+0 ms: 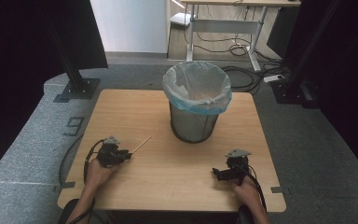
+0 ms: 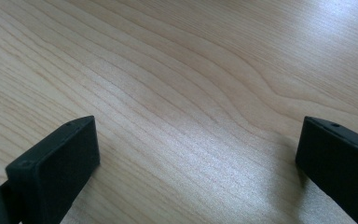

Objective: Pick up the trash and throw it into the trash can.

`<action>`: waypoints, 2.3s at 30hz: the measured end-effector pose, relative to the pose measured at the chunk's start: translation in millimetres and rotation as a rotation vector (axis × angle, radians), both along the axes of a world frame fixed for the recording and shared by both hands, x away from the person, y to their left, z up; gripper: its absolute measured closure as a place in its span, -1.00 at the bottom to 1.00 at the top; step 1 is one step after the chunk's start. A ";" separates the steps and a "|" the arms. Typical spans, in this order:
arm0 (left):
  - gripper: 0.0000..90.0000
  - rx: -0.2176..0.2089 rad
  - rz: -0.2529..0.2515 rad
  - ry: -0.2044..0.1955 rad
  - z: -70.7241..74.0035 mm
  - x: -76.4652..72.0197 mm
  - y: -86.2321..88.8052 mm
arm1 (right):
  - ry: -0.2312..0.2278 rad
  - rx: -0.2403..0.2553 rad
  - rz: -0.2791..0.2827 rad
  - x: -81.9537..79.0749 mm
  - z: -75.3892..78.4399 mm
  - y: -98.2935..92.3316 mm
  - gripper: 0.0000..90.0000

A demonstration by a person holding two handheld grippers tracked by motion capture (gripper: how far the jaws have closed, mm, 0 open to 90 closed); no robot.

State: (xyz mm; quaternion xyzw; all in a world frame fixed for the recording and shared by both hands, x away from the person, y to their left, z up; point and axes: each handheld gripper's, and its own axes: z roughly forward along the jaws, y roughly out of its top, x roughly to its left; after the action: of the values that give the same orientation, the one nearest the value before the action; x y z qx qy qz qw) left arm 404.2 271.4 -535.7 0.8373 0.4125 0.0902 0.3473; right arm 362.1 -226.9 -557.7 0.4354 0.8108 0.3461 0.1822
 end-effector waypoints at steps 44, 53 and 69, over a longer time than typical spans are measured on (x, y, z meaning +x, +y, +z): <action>0.92 -0.030 -0.048 -0.065 148.5 15.5 18.9 | 0.000 -0.003 0.001 0.0 0.1 -0.1 -1.00; 0.92 -0.056 -0.067 -0.095 206.3 25.9 13.4 | 0.000 -0.002 0.001 0.1 0.1 0.0 -1.00; 0.92 -0.046 -0.172 -0.130 296.1 49.6 -45.5 | 0.002 -0.002 0.001 0.0 0.2 -0.2 -1.00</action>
State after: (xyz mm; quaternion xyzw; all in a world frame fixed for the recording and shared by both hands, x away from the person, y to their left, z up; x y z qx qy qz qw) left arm 453.9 225.9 -239.6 0.8538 0.3178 0.1045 0.3990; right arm 362.1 -227.1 -557.4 0.4349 0.8117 0.3449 0.1818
